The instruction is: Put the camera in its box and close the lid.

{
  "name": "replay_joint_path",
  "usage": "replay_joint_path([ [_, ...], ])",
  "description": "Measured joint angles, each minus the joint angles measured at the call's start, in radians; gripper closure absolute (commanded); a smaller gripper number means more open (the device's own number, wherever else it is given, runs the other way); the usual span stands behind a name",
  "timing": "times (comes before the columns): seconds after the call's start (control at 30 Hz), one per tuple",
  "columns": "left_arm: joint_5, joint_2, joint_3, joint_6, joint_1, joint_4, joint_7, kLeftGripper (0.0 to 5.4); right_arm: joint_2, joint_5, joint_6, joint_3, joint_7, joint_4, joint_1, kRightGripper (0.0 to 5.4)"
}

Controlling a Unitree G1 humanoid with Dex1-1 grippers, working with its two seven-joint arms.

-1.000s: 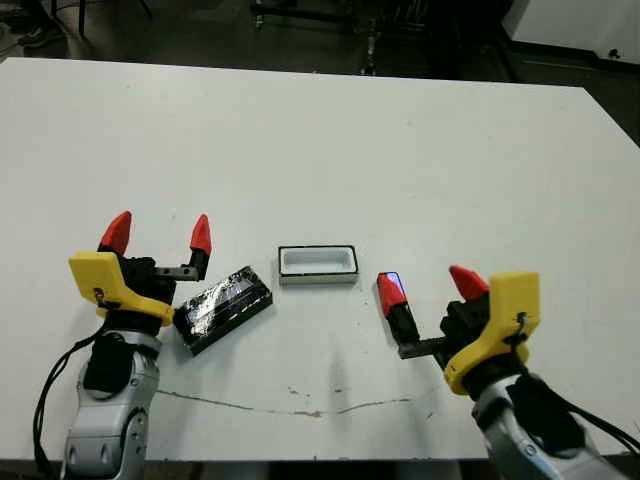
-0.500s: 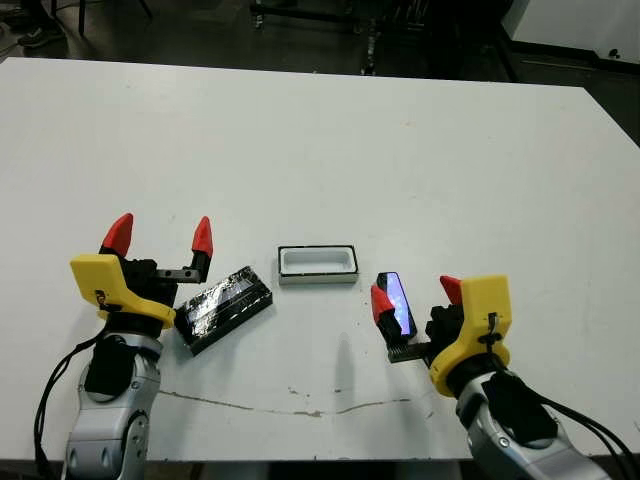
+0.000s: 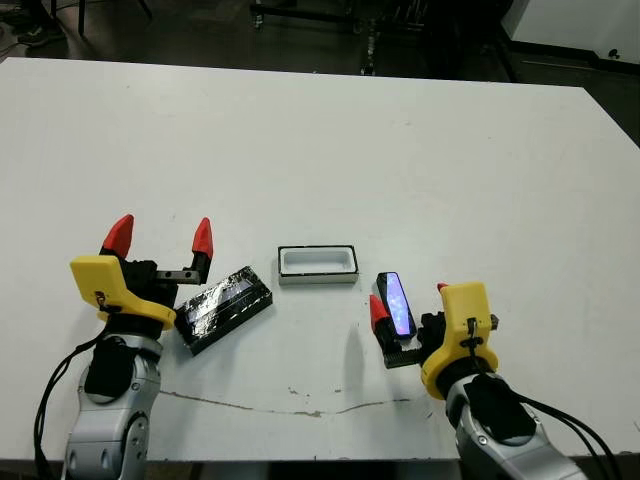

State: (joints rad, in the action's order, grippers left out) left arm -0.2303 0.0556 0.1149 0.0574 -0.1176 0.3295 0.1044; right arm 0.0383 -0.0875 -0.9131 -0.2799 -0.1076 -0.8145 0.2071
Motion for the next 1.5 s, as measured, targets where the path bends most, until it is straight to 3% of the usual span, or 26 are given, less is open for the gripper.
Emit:
replay_joint_path([
  [1.13,0.001,0.000,-0.004,0.008,-0.006,0.015,0.000,0.01,-0.029,0.030,0.015,0.017,0.030,0.086,0.022,0.00],
  [1.27,0.001,0.000,-0.005,0.008,-0.006,0.015,0.000,0.00,-0.031,0.032,0.015,0.018,0.031,0.093,0.022,0.44],
  [1.5,0.001,0.000,-0.005,0.008,-0.007,0.015,0.000,0.00,-0.031,0.040,0.014,0.018,0.030,0.095,0.021,1.66],
])
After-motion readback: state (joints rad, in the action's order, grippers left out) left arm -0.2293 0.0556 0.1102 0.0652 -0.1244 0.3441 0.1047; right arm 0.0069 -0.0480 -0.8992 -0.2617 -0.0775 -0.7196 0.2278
